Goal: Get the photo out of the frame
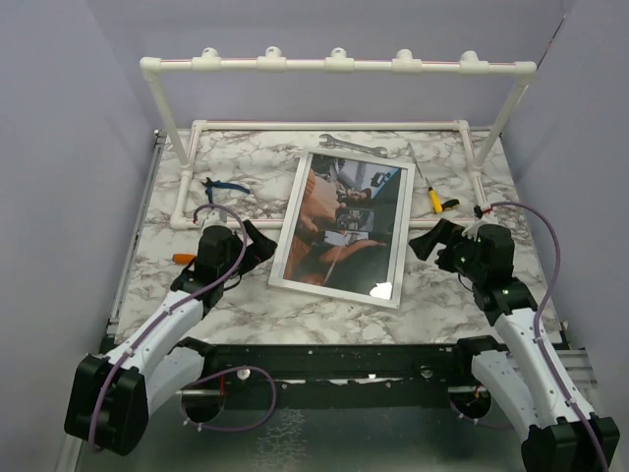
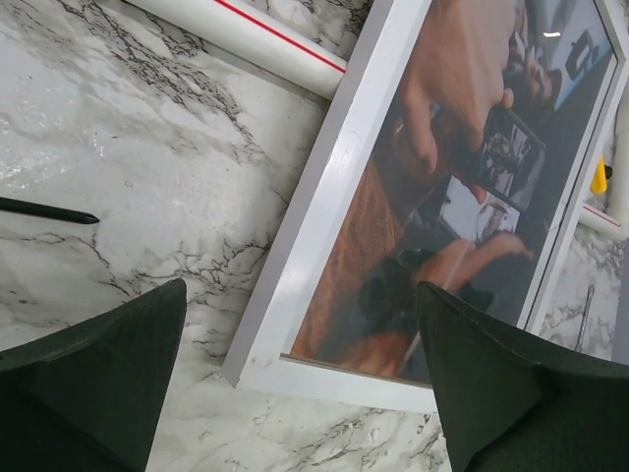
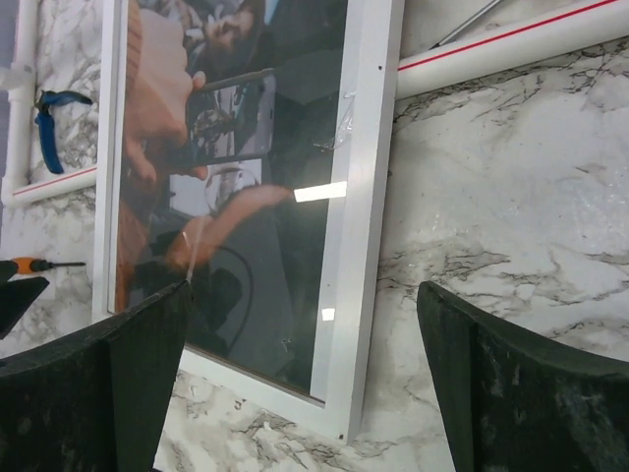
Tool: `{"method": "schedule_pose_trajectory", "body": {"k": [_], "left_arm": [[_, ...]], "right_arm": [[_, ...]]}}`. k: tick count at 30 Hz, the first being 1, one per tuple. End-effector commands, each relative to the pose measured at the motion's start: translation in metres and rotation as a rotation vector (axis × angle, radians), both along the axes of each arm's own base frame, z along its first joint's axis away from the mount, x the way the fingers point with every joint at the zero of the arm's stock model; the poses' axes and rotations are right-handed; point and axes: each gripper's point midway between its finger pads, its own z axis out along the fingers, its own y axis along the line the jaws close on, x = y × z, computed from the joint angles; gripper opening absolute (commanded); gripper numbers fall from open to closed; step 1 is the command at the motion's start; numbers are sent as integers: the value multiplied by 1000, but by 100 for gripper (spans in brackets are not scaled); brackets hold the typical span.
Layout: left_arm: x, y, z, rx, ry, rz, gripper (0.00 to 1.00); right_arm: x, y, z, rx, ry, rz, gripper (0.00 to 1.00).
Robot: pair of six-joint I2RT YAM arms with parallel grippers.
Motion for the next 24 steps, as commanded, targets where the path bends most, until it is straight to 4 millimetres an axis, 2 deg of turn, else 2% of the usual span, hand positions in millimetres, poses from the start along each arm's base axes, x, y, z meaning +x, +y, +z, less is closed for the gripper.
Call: {"method": "schedule_pose_trajectory", "body": {"k": [1, 7, 11, 17, 24], "left_arm": [[1, 0, -5, 19, -1, -16, 99], [5, -20, 4, -14, -69, -139, 99], [3, -27, -1, -29, -80, -180, 98], [-3, -44, -5, -24, -91, -261, 88], [1, -36, -18, 47, -81, -230, 82]], "right_arm": [[0, 16, -7, 52, 15, 80, 100], [1, 32, -8, 82, 19, 183, 99], [5, 35, -20, 114, 36, 170, 95], [12, 45, -37, 175, 66, 197, 87], [32, 42, -62, 175, 110, 144, 81]]}}
